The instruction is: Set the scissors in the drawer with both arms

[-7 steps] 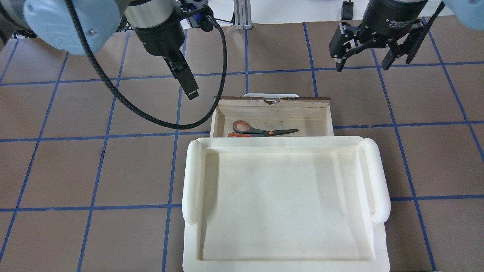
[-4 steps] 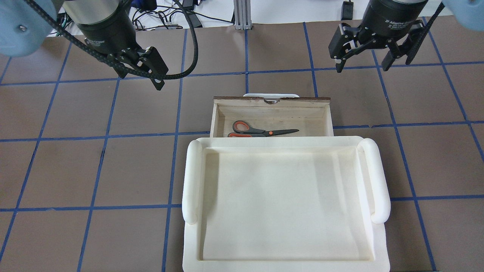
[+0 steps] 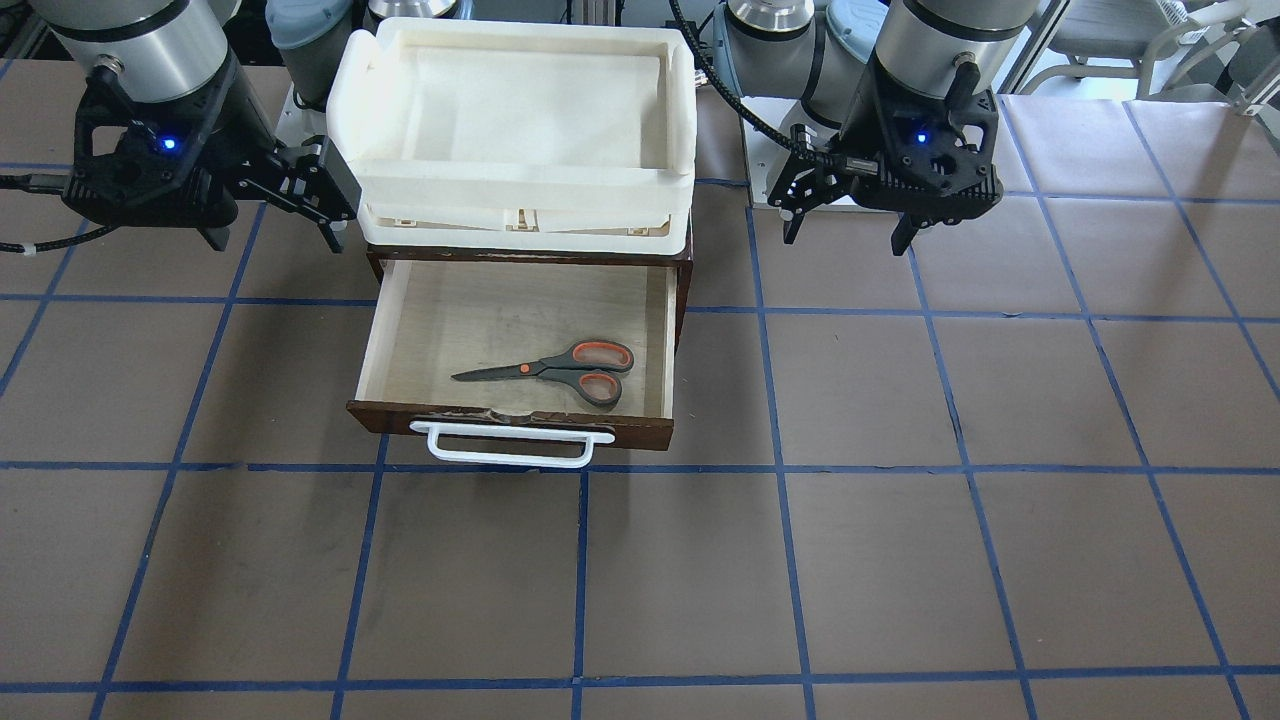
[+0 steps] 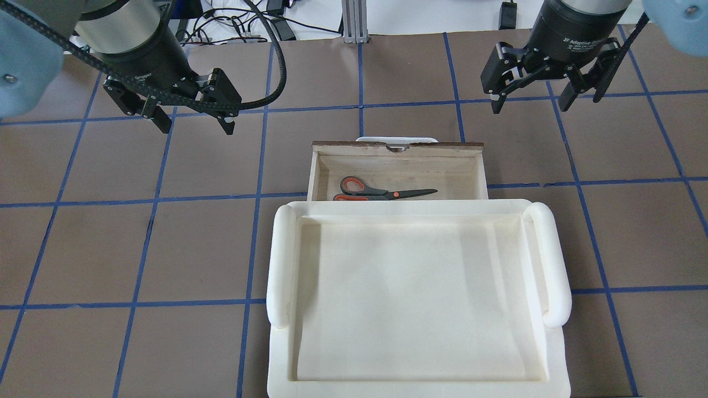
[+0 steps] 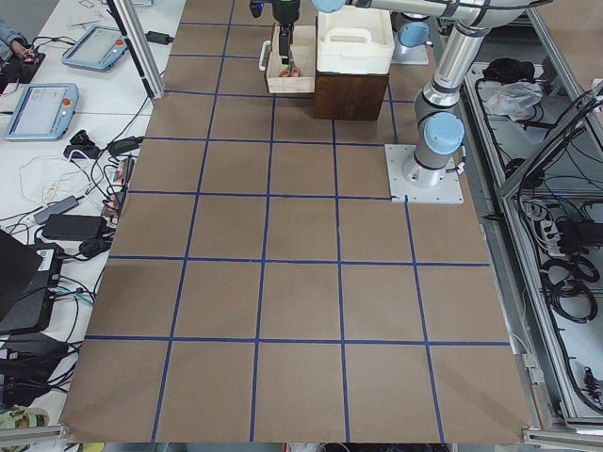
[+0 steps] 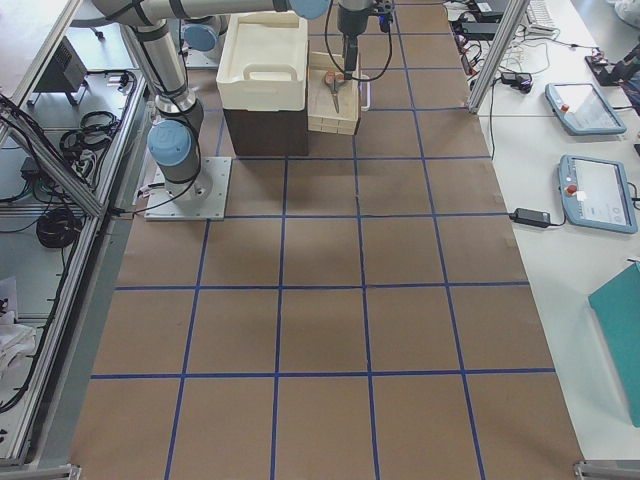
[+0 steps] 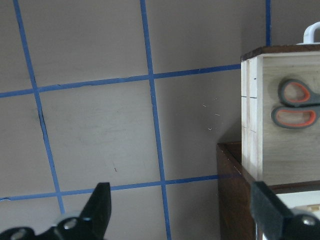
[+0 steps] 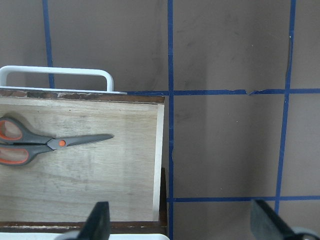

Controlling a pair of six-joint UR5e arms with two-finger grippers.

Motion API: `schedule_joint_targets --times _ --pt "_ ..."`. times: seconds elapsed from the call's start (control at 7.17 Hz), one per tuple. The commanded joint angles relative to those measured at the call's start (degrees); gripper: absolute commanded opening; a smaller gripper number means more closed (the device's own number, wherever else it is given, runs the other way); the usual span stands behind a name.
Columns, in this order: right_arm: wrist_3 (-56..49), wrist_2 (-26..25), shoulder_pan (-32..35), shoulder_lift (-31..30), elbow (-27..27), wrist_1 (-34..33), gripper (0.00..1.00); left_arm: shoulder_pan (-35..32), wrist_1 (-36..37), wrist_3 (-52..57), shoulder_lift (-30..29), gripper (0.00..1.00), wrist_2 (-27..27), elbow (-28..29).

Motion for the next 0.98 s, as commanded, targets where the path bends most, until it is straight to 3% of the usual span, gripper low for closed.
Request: schedule_joint_targets --times 0.0,0.84 --pt "0.00 -0.01 0.00 -0.24 0.39 -0.01 1.00 0.69 1.49 -1.04 1.31 0.99 -1.17 -1.86" --pt "-0.09 -0.10 0.00 -0.24 0.48 -0.01 1.00 0.87 3.06 0.98 1.93 1.00 -0.73 -3.00"
